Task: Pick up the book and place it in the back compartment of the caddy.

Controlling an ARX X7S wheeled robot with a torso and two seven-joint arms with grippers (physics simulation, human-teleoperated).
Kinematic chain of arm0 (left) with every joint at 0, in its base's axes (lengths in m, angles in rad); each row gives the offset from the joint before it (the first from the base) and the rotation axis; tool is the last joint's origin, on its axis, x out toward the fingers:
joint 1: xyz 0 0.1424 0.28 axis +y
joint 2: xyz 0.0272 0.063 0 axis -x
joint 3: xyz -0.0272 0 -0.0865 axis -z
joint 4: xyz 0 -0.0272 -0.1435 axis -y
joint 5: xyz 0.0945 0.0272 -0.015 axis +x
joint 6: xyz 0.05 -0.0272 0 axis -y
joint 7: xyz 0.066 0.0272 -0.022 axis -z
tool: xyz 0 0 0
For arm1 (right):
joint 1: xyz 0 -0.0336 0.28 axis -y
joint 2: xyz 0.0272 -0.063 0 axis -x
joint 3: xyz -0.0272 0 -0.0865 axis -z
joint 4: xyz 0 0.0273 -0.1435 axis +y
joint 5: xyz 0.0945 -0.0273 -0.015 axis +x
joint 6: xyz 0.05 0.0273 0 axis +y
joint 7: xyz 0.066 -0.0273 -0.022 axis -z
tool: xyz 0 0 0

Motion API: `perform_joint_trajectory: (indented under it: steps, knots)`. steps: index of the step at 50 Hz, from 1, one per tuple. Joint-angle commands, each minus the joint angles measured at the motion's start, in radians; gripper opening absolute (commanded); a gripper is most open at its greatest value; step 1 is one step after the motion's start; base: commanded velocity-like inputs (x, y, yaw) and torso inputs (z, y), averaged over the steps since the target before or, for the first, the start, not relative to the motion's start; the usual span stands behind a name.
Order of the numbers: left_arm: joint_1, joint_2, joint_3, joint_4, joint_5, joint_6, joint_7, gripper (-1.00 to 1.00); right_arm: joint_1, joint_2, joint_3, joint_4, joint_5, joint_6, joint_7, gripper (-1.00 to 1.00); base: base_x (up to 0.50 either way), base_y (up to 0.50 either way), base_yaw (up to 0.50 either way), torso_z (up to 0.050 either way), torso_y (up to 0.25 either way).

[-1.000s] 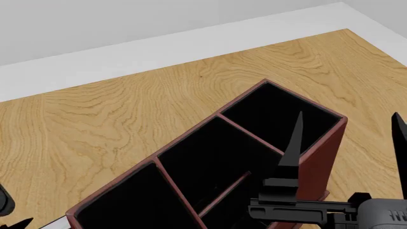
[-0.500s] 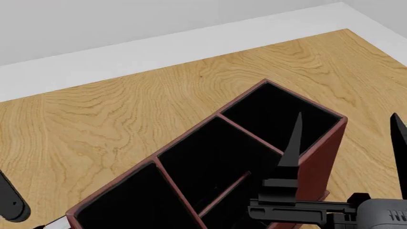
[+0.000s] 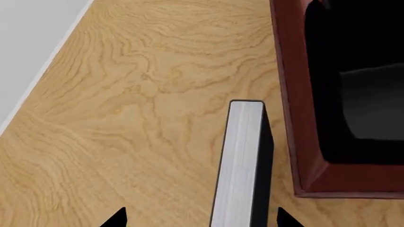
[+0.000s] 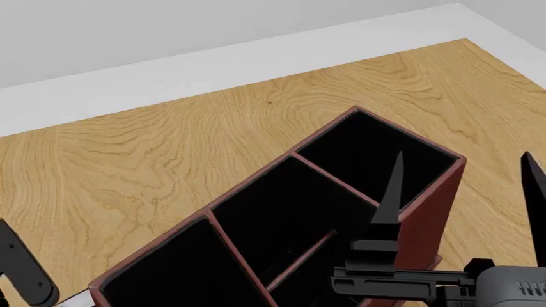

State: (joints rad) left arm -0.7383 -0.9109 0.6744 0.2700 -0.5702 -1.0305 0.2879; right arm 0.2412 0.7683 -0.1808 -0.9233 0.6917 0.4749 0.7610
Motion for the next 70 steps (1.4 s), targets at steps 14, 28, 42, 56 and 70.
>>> perform_joint_trajectory:
  steps: [14, 28, 42, 56, 70]
  knots:
    - [0.033, 0.042, 0.046, -0.105, 0.05, 0.076, 0.005, 1.0, 0.018, -0.005, -0.023, 0.012, -0.005, 0.006, -0.001, 1.0, 0.0, 0.0, 0.0, 0.0, 0.0]
    - [0.043, 0.054, 0.068, -0.142, 0.069, 0.105, 0.012, 1.0, 0.026, -0.009, -0.035, 0.028, -0.008, 0.003, -0.008, 1.0, 0.0, 0.0, 0.0, 0.0, 0.0]
    - [0.047, 0.069, 0.078, -0.18, 0.081, 0.121, 0.012, 1.0, 0.032, -0.012, -0.048, 0.044, -0.015, 0.0, -0.016, 1.0, 0.0, 0.0, 0.0, 0.0, 0.0]
    - [0.028, 0.1, 0.109, -0.239, 0.113, 0.135, 0.024, 1.0, 0.037, -0.013, -0.059, 0.044, -0.018, 0.006, -0.011, 1.0, 0.0, 0.0, 0.0, 0.0, 0.0]
    - [0.018, 0.131, 0.134, -0.283, 0.135, 0.147, 0.028, 1.0, 0.035, -0.011, -0.062, 0.042, -0.018, 0.003, -0.009, 1.0, 0.0, 0.0, 0.0, 0.0, 0.0]
